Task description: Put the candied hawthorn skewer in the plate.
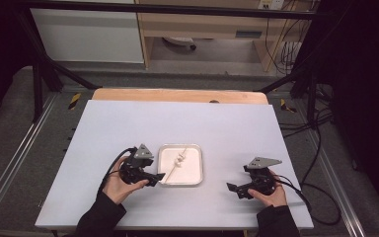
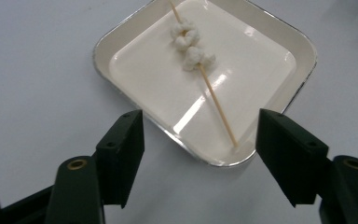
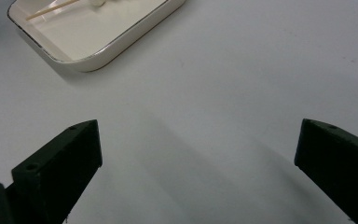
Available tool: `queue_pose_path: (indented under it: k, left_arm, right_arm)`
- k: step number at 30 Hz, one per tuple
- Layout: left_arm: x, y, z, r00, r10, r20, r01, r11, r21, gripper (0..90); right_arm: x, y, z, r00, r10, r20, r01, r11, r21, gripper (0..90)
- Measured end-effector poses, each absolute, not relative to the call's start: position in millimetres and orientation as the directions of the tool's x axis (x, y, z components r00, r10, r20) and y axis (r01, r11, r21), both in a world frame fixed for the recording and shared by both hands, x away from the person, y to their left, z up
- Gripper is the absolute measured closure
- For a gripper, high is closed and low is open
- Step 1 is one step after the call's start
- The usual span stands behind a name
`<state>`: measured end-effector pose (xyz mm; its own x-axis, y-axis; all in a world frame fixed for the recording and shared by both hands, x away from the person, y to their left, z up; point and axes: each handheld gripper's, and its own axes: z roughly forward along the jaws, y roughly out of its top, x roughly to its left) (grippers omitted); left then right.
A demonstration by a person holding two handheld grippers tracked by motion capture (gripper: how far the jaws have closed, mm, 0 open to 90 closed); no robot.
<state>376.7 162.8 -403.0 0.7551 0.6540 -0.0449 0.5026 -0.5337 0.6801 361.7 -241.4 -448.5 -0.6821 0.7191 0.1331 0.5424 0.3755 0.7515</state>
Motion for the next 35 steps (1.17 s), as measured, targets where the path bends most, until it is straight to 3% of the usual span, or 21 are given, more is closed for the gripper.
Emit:
queue_pose_path:
  k: [5,15,35]
  left_arm:
    - [372,185,-408,0.746,0.666,-0.03,0.501,-0.53,0.684,19.6]
    - [360,220,-432,0.696,0.716,-0.042,0.533,-0.477,0.699,11.1]
    - [349,248,-450,0.691,0.718,-0.087,0.539,-0.431,0.724,7.1]
  right_arm:
    - [362,-242,-448,-0.68,0.721,0.135,0.543,0.372,0.752,1.0]
    - [361,-241,-449,-0.675,0.726,0.13,0.547,0.375,0.748,0.7]
    - [360,-240,-451,-0.679,0.724,0.125,0.549,0.387,0.74,0.6]
